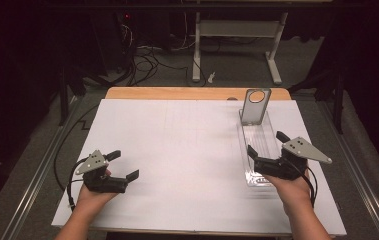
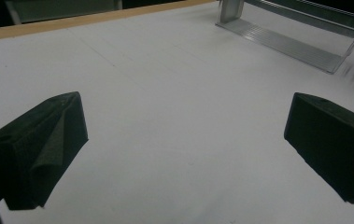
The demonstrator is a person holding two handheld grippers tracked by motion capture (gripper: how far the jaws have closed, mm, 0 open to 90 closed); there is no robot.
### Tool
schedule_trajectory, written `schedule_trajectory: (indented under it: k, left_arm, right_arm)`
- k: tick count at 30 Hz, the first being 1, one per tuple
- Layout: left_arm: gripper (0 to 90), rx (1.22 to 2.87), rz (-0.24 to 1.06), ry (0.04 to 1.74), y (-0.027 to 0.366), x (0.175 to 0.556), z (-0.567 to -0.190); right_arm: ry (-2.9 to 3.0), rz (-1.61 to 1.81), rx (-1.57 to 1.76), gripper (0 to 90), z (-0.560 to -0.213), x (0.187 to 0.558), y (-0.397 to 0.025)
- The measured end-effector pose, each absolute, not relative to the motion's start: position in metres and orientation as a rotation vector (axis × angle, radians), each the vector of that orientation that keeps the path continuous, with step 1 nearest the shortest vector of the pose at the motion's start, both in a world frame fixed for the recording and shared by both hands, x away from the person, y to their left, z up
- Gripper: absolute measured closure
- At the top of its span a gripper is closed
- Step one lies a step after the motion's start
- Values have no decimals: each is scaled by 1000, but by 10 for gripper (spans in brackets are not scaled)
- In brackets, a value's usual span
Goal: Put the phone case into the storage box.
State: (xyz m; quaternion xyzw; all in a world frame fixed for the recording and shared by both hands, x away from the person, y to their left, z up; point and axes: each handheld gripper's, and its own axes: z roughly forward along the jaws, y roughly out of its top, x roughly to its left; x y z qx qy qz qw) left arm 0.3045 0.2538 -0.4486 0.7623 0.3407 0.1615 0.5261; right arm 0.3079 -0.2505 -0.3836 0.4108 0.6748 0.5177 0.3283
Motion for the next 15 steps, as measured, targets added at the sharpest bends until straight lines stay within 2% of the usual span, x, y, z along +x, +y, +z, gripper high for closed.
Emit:
schedule_trajectory:
  k: [15]
  left_arm:
    - [7,1819,391,814,252,304,-446]
  right_arm:
    - [1730,1358,1091,3,-416,271,-296]
